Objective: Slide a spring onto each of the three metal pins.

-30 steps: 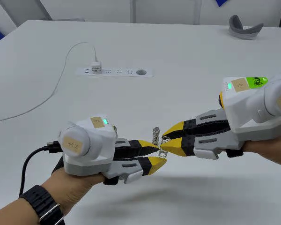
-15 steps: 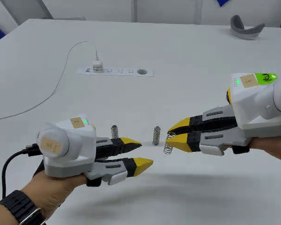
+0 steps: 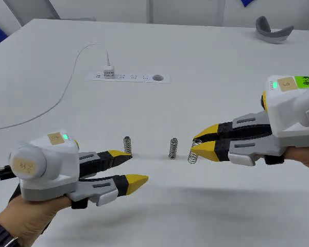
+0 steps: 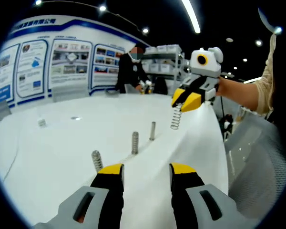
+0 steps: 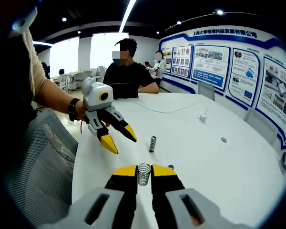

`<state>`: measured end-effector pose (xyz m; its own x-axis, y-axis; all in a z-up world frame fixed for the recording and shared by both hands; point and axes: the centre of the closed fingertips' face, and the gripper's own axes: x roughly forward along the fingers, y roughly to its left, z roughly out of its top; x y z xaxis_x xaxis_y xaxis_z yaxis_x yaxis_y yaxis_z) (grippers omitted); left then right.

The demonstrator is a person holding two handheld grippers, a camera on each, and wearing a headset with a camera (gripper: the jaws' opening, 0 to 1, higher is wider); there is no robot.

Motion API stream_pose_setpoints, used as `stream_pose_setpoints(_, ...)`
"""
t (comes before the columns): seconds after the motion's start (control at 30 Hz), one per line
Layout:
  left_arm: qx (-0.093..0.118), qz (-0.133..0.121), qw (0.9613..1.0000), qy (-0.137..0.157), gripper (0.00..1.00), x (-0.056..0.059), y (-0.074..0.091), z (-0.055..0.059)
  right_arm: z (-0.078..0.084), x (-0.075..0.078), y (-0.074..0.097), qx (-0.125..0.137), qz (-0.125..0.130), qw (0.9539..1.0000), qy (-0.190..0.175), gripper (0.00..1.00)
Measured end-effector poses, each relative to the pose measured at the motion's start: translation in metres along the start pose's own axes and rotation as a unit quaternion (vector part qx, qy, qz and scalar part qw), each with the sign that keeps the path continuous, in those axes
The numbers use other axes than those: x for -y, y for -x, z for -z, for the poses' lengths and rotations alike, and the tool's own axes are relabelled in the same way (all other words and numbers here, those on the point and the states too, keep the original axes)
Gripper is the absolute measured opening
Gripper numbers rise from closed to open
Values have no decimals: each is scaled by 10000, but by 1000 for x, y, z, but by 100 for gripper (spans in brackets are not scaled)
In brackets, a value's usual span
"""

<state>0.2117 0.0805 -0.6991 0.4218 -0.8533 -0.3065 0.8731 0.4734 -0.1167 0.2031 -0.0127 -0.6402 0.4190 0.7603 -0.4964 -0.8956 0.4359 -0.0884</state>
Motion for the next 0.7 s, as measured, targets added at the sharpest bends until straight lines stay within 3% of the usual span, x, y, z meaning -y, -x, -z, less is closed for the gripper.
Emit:
stream_pose_setpoints(0.2,-7,-195,9998,106,42,-8,10,9,0,7,6,18,110,9999,-37,12)
stream_pose_setpoints(0.4,-23,-255,9996,155,46,-11,13,11,-2,16,13,46,246,9997,-56,12)
stream_pose_setpoints(0.7,0,-292,9994,161,49,-13,14,9,-5,47,30,114,686,9975,-118,12)
